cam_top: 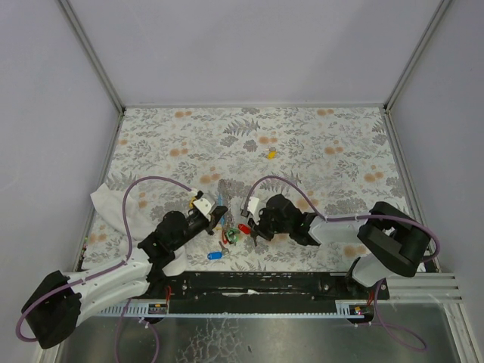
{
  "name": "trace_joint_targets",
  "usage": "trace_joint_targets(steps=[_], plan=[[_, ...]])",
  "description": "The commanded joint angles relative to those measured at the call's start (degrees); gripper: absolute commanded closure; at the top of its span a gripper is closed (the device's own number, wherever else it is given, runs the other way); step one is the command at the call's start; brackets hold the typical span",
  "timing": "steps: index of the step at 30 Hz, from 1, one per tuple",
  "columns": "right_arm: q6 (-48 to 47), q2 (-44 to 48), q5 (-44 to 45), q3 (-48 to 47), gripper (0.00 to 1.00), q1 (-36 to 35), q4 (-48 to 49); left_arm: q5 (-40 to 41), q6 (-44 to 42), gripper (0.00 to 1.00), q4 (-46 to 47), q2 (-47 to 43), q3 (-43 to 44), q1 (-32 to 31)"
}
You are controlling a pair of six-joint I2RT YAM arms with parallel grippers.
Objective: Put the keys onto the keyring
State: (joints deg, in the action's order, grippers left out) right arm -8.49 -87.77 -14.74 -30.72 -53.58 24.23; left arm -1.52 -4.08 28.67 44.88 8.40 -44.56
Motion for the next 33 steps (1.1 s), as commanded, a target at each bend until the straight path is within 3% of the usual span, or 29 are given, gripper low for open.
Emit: trace_joint_targets(steps=[1, 3, 10, 20, 33], plan=[[-1.3, 0.57, -1.85, -2.35, 0.92, -0.43, 0.1, -0.41, 0.03, 1.0, 4.73, -0.34, 1.66, 0.43], [-1.27, 1.68, -1.74, -3.09, 1.0, -0.44, -2.58, -0.45, -0.05, 1.0, 4.65, -0.48, 1.62, 0.38], [1.76, 6.51, 3.45, -8.18, 1.0, -0.42, -20.85, -1.34, -0.07, 1.0, 4.56, -0.08, 1.95, 0.39], [27.1, 4.1, 24.21, -19.95, 1.0, -0.42, -51.02, -2.84, 0.12, 1.0, 4.38, 0.88, 2.56, 0.41], [51.57, 10.18, 48.72, -14.45, 0.98, -0.44, -58.77, -4.33, 0.72, 1.0, 4.82, 2.67, 3.24, 0.39]])
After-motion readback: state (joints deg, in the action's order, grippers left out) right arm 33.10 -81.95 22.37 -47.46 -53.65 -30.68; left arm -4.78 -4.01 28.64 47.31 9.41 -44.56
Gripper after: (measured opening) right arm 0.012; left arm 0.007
